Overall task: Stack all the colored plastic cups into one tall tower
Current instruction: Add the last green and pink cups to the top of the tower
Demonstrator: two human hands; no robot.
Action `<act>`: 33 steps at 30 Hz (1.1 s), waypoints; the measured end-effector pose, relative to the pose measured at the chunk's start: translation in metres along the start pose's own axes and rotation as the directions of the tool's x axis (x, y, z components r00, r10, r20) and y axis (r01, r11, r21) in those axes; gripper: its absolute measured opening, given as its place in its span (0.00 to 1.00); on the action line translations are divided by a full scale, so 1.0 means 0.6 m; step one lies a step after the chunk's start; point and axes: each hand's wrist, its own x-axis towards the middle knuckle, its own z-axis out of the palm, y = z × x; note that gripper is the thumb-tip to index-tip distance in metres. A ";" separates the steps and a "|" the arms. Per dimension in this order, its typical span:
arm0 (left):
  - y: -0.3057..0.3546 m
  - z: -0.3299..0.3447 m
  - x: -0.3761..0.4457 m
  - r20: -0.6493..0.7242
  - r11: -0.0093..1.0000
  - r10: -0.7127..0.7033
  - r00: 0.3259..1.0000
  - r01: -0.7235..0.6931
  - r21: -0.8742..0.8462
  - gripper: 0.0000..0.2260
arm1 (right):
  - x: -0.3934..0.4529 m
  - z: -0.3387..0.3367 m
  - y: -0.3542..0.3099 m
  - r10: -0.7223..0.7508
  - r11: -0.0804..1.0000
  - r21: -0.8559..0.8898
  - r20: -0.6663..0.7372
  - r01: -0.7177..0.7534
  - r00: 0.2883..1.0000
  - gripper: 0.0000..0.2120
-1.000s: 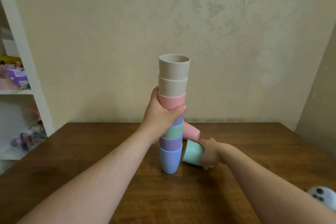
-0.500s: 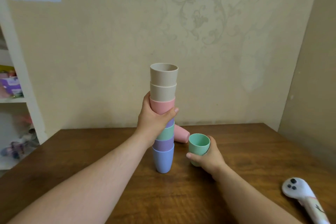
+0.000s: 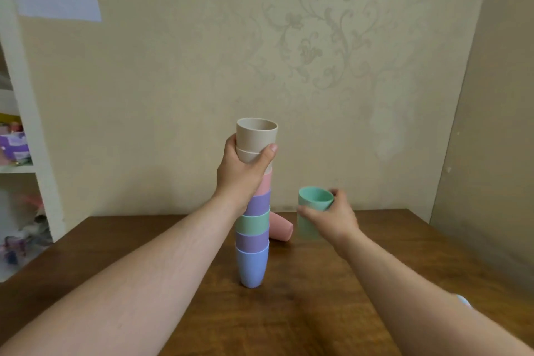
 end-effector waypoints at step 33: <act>-0.067 -0.019 -0.022 0.101 0.990 -0.065 0.993 0.052 0.129 0.43 | -0.006 0.037 -0.286 -0.444 0.861 0.361 0.195 0.357 0.874 0.29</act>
